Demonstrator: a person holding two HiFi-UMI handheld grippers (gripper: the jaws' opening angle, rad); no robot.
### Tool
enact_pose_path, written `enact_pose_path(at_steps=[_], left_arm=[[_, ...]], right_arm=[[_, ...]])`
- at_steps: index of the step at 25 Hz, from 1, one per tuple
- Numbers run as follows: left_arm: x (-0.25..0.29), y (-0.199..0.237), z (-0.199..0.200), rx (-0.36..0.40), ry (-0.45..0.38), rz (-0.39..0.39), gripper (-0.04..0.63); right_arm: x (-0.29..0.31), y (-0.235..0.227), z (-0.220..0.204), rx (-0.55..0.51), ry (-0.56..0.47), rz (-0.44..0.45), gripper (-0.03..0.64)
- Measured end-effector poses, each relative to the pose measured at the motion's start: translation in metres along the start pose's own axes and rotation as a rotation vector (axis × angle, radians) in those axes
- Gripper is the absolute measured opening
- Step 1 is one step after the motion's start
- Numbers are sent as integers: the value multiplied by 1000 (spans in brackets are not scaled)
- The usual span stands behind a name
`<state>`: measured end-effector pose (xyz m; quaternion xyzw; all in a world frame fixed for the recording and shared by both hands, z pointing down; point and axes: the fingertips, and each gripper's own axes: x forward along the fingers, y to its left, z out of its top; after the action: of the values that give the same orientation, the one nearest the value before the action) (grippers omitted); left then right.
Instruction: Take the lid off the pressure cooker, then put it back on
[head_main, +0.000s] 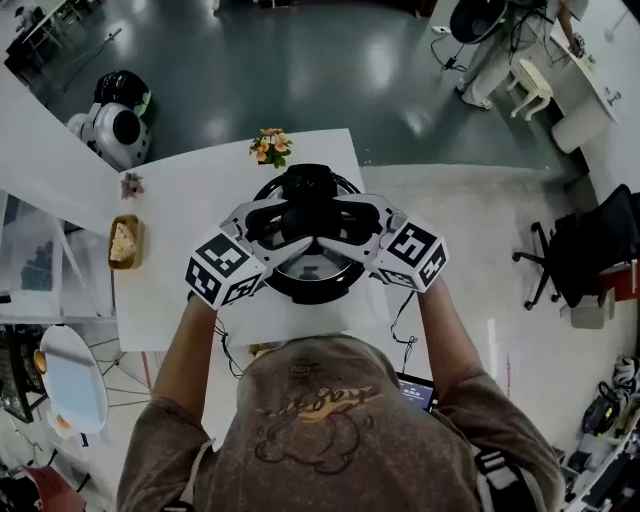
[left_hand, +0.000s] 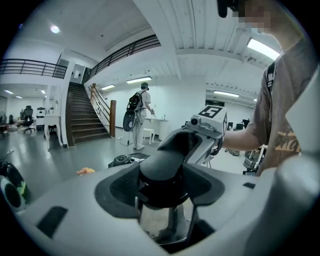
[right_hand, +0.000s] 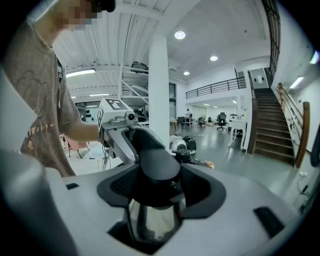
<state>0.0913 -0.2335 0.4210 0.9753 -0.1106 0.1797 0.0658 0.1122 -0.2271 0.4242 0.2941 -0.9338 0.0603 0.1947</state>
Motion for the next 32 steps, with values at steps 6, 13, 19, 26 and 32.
enact_pose_path(at_steps=[6,13,19,26,32], left_arm=[[-2,-1,-1,-42,-10,108,270],[-4,-2,-3,-44,-22,171,272],[-18,-5,0,-77,-99,228,272],[-63,-28,4,-112,-205,291,272],[-99,-72,-8,-112,-235,296,270]], right_arm=[[1,0,-1,-40,3,102,258],[3,1,0,-62,-4,127,261],[-4,2,3,-25,-62,18,262],[-41,22,14,11,-150,-100,241],[-66,70,18,14,-181,-165,239]])
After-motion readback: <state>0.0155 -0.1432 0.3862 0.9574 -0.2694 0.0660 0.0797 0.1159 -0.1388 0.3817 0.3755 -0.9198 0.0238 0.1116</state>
